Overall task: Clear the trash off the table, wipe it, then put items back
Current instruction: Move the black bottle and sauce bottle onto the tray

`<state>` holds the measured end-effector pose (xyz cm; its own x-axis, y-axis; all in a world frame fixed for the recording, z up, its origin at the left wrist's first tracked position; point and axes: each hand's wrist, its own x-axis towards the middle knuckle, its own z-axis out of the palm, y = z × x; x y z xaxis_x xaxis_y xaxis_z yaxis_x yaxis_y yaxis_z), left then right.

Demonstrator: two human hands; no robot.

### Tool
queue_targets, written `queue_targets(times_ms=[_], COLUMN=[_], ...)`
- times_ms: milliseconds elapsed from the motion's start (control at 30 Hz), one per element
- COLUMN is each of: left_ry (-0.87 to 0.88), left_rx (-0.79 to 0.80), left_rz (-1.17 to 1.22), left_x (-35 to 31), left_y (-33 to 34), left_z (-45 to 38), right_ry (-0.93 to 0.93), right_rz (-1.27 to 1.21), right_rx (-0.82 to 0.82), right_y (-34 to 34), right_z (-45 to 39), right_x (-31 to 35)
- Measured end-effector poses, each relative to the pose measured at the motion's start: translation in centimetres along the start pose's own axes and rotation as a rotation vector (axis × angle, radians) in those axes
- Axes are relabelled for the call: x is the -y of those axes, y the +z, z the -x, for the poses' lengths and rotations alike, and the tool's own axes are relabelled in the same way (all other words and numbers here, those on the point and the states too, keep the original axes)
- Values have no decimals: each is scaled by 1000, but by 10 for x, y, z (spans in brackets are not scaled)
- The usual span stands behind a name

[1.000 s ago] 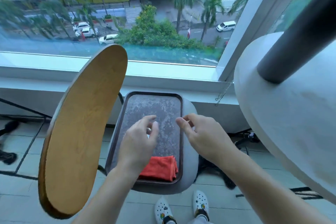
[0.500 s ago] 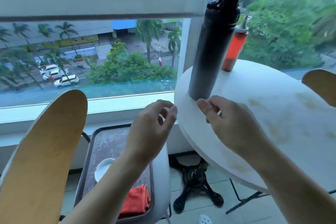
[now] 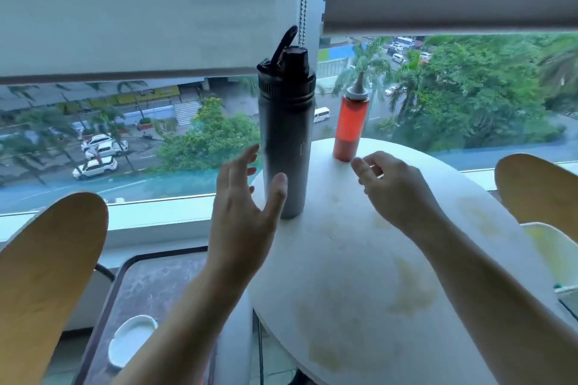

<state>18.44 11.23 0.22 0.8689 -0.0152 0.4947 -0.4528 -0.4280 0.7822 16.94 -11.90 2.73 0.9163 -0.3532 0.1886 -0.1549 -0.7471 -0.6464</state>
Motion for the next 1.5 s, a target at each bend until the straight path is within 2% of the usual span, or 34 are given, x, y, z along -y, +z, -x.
queue_targets(times_ms=[267, 400, 567, 867, 1500], left_ry=[-140, -164, -198, -224, -302], left_rx=[-19, -18, -40, -80, -80], left_rz=[107, 81, 38, -31, -136], left_x=[-7, -7, -13, -21, -28], left_y=[34, 42, 49, 53, 51], left_z=[-9, -13, -16, -23, -32], right_ry=[34, 0, -18, -19, -84], right_rz=[-77, -116, -201, -246, -195], right_rx=[23, 49, -4, -101, -180], right_y=[18, 23, 39, 54, 43], right_z=[-72, -97, -117, -128, -112], right_x=[-35, -32, -33, -33, -32])
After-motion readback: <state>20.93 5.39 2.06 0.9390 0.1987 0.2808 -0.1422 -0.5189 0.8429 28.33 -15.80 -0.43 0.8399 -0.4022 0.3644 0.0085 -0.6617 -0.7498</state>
